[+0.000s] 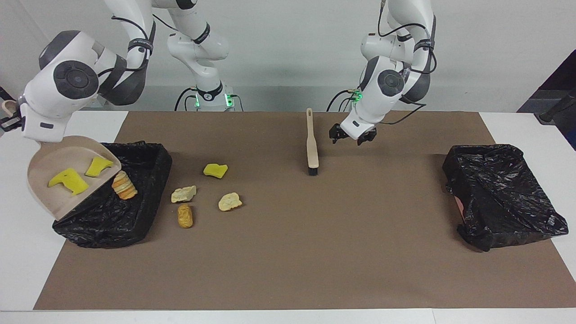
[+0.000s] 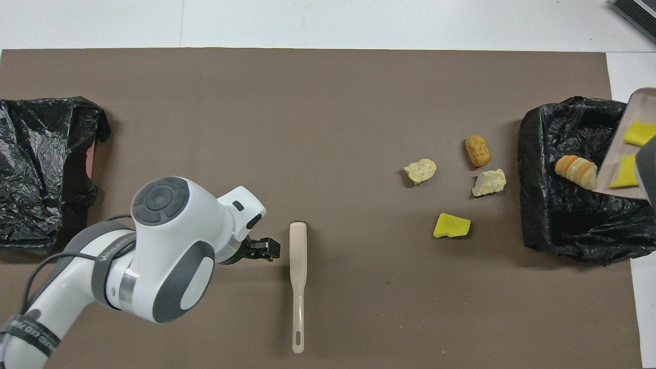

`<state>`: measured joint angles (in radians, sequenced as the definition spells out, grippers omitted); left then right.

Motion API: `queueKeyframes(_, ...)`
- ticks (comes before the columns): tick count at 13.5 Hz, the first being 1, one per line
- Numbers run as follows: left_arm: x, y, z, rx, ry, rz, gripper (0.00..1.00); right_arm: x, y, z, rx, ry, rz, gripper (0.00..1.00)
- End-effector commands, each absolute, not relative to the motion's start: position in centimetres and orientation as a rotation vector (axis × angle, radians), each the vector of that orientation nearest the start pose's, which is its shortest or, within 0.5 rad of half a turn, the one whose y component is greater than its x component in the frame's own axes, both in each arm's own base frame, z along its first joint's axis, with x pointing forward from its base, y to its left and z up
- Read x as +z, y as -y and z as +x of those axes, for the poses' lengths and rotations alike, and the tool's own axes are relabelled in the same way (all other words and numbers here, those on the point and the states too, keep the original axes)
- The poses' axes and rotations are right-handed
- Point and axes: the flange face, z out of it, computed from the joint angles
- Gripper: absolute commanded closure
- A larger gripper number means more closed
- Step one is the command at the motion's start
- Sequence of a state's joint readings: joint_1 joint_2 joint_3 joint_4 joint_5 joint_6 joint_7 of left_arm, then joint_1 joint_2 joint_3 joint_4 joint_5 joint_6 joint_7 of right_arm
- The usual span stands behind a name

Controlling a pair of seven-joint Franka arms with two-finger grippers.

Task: Sweep and dump trash in bin

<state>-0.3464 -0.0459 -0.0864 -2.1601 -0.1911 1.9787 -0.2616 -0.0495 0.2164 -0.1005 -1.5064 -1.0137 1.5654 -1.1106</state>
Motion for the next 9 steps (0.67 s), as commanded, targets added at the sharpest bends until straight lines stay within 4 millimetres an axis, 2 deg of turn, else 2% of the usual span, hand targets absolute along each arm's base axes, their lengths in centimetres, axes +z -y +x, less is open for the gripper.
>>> queueKeyframes(1, 42.8, 19.4, 47.3, 0.225, -0.219, -3.192, 0.0, 59.5, 14.7, 60.6, -0.916, -1.126, 1.807, 1.0)
queueKeyframes(3, 45.3, 16.3, 48.7, 0.209, -0.299, -3.196, 0.0, 59.6, 14.5, 60.8, -0.918, -1.15, 1.788, 1.0)
queueKeyframes(6, 49.9, 11.9, 51.0, 0.148, -0.27, -3.187, 0.0, 60.4, 14.6, 61.4, -0.945, -1.196, 1.712, 1.0)
queueKeyframes(9, 51.9, 7.4, 52.2, 0.107, -0.264, -3.187, 0.0, 60.6, 14.5, 61.9, -0.944, -1.231, 1.657, 1.0)
